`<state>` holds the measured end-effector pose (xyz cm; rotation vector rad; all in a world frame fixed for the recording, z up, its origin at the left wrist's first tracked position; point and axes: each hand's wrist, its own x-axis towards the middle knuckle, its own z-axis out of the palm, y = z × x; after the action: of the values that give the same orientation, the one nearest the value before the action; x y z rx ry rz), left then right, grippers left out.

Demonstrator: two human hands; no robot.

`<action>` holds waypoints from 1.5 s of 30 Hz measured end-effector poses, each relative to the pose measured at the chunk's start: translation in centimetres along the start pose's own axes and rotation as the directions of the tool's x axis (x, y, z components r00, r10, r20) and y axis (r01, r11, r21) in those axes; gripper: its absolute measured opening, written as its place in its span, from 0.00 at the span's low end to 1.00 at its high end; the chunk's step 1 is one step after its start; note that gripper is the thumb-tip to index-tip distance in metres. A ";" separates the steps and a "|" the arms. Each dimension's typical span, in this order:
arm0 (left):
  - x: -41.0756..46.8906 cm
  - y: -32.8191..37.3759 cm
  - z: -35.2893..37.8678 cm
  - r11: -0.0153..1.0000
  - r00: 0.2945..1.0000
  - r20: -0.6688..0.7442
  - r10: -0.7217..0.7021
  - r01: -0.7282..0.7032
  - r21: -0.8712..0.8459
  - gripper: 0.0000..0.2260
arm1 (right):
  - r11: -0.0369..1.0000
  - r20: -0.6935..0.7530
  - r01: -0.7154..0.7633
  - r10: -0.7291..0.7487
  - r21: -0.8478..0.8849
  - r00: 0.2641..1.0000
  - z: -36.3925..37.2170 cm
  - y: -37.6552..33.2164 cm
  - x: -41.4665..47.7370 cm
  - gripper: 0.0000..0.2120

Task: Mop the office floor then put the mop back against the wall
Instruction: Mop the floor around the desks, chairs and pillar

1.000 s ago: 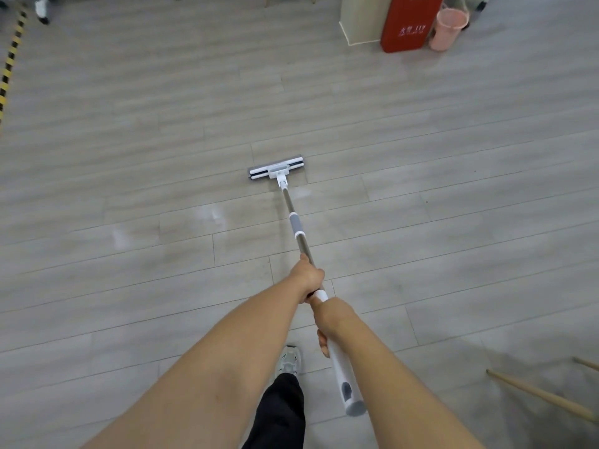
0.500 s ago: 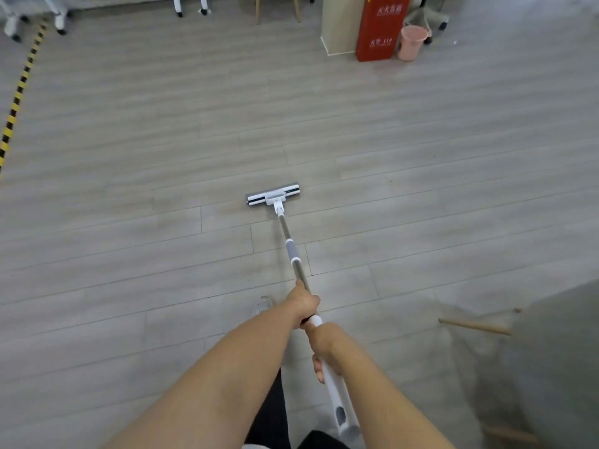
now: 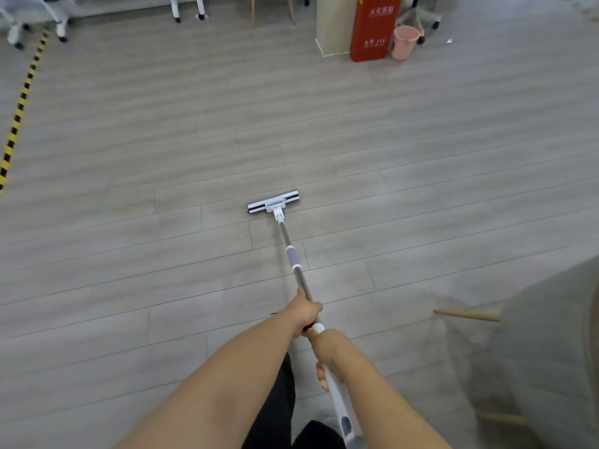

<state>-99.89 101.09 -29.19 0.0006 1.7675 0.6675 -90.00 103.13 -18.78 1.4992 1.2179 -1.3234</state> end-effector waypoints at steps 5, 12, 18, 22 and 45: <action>1.1 2.6 0.0 0.993 0.995 0.099 -0.016 0.028 -0.114 0.23 | 0.994 -0.086 0.071 -0.078 -0.083 0.993 -2.8 -2.7 0.8 0.20; 4.1 9.4 -1.6 0.998 0.992 0.119 -0.052 0.056 -0.028 0.08 | 0.973 -0.232 0.048 -0.101 -0.227 0.967 -6.5 -6.9 0.0 0.15; 7.4 12.2 -2.7 0.994 0.993 0.064 -0.101 0.099 0.037 0.12 | 0.991 -0.141 0.063 -0.080 -0.120 0.987 -7.5 -9.1 0.0 0.08; 9.4 13.0 -3.7 0.988 0.990 0.054 -0.131 0.126 0.085 0.11 | 0.989 -0.109 0.089 -0.102 -0.118 0.989 -7.8 -9.6 -0.3 0.11; 12.1 38.7 -11.9 0.988 0.994 0.051 0.100 -0.106 0.110 0.10 | 0.956 -0.251 0.287 -0.294 -0.065 0.922 -21.3 -26.9 -4.5 0.09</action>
<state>-127.22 132.35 -21.36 0.1839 1.7681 0.6363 -110.99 129.22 -9.96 1.5500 1.6733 -1.3204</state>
